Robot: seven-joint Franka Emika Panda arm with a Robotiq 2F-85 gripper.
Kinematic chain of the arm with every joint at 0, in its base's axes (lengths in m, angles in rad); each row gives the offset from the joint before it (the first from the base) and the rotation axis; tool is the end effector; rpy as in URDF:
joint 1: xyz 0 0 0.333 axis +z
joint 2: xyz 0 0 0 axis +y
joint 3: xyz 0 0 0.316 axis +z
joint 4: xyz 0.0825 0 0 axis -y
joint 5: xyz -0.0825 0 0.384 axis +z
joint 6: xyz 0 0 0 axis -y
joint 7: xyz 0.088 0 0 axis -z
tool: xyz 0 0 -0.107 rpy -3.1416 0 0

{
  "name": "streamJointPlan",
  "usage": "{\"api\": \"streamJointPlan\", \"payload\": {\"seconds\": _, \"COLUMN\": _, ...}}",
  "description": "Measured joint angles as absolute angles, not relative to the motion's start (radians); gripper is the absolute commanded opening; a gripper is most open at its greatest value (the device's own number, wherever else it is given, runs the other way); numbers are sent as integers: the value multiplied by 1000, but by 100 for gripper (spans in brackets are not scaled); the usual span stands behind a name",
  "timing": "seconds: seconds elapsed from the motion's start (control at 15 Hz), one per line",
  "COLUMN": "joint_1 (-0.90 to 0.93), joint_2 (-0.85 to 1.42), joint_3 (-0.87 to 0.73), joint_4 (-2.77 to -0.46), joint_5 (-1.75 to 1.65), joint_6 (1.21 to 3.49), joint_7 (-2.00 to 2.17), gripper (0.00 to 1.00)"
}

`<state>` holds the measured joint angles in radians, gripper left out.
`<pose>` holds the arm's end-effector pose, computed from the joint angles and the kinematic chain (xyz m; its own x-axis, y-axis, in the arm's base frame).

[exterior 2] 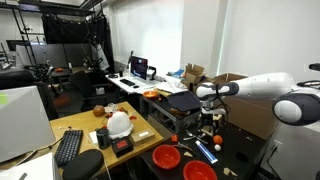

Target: Move the tube to the left

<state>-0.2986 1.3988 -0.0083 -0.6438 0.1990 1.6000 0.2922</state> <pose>0.7121 -0.2009 0.0721 0.7155 -0.5267 -0.4590 -0.6078 -0.7932 -0.0374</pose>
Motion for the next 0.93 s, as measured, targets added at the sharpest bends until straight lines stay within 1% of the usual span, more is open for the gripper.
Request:
{"api": "streamJointPlan", "payload": {"seconds": 0.53, "joint_1": -295, "joint_2": 1411, "joint_3": -5, "joint_4": -639, "joint_5": 205, "joint_6": 1610, "joint_7": 360, "gripper": 100}}
{"api": "streamJointPlan", "payload": {"seconds": 0.93, "joint_1": -304, "joint_2": 1411, "joint_3": 36, "joint_4": -625, "joint_5": 242, "joint_6": 1610, "joint_7": 359, "gripper": 100}}
